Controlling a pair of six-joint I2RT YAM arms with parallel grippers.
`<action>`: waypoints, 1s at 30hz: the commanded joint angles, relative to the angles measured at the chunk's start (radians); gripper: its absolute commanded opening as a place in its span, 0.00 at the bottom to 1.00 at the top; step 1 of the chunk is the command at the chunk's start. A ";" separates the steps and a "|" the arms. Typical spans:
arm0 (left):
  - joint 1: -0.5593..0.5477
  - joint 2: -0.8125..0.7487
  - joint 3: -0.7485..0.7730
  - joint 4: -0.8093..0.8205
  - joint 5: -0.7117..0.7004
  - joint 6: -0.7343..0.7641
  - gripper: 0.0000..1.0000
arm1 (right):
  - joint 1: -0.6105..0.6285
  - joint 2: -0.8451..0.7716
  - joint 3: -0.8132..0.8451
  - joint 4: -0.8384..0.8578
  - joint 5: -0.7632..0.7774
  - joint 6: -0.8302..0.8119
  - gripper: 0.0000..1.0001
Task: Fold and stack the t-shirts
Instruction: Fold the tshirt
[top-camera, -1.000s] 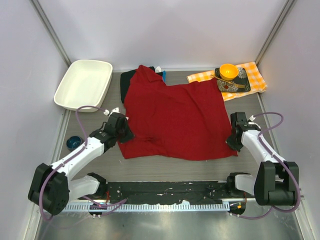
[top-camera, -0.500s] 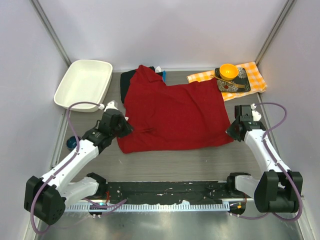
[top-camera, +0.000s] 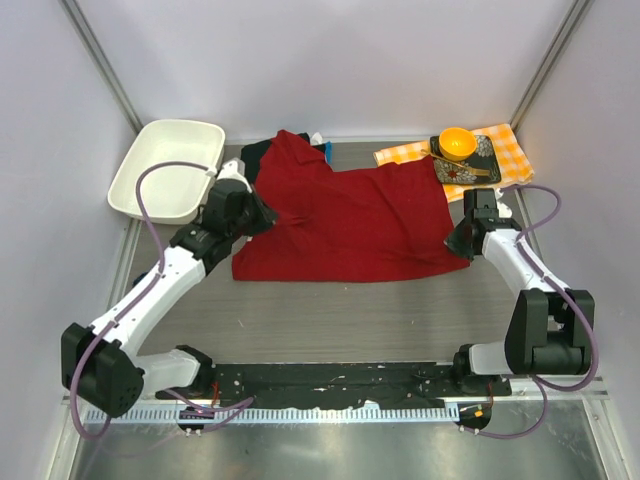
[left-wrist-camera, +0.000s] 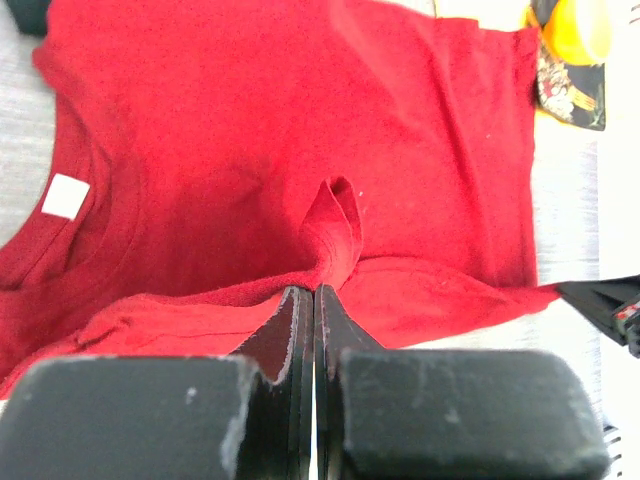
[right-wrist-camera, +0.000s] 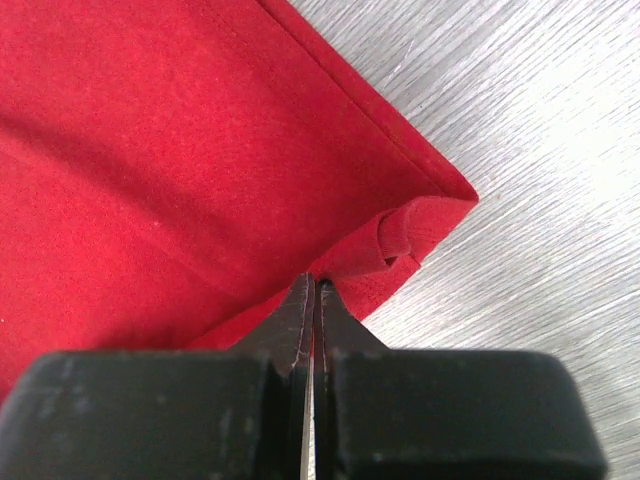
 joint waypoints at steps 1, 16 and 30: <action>0.005 0.073 0.122 0.054 0.007 0.079 0.00 | -0.004 0.030 0.064 0.034 0.033 0.028 0.01; 0.010 0.233 0.207 0.072 -0.074 0.139 0.00 | -0.004 0.273 0.236 0.005 0.070 0.077 0.01; 0.055 0.223 0.213 0.057 -0.320 0.094 1.00 | 0.140 0.074 0.247 0.005 0.342 0.028 0.98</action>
